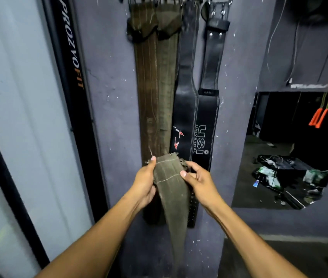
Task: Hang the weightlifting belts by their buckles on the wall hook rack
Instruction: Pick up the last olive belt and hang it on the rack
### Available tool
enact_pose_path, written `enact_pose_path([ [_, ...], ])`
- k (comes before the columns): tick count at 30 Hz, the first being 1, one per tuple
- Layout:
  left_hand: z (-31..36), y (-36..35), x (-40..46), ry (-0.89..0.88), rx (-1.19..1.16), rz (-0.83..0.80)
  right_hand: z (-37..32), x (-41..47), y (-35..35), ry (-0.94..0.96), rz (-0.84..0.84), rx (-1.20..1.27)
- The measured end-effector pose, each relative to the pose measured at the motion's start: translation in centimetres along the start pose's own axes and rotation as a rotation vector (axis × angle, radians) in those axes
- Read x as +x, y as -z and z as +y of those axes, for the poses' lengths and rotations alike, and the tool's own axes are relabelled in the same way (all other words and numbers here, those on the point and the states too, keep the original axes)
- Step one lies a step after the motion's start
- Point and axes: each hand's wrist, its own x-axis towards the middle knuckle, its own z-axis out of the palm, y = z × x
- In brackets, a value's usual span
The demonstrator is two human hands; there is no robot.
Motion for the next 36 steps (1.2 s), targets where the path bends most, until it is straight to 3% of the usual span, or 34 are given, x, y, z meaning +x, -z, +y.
enact_pose_path([
  [10, 5.6, -2.7, -0.8, -0.381, 0.196, -0.283, -8.6, 3.2, -1.8, 0.171, 0.139, -0.163],
  [12, 6.5, -3.1, -1.1, -0.424, 0.264, -0.268, -9.8, 3.8, -2.2, 0.241, 0.231, -0.280],
  [16, 8.3, -3.3, -0.5, -0.565, 0.443, -0.073, -10.2, 4.2, -3.5, 0.372, 0.319, -0.403],
  [20, 9.3, -3.9, 0.0, -0.571, 0.368, -0.018, -11.3, 4.7, -4.3, 0.409, 0.382, -0.349],
  [25, 11.0, -4.7, -0.1, -0.528, 0.123, -0.271, -14.7, 5.9, -4.1, 0.493, 0.479, -0.332],
  [28, 9.6, -4.3, 0.4, -0.475, 0.119, -0.400, -19.0, 7.1, -3.5, 0.540, 0.552, -0.310],
  [34, 10.0, -5.8, 0.1, -0.612, 0.191, -0.275, -23.1, 7.7, -3.8, 0.485, 0.373, -0.242],
  [36, 10.1, -5.9, 0.1, -0.606, 0.206, -0.282, -21.9, 7.0, -3.8, 0.492, 0.416, -0.266],
])
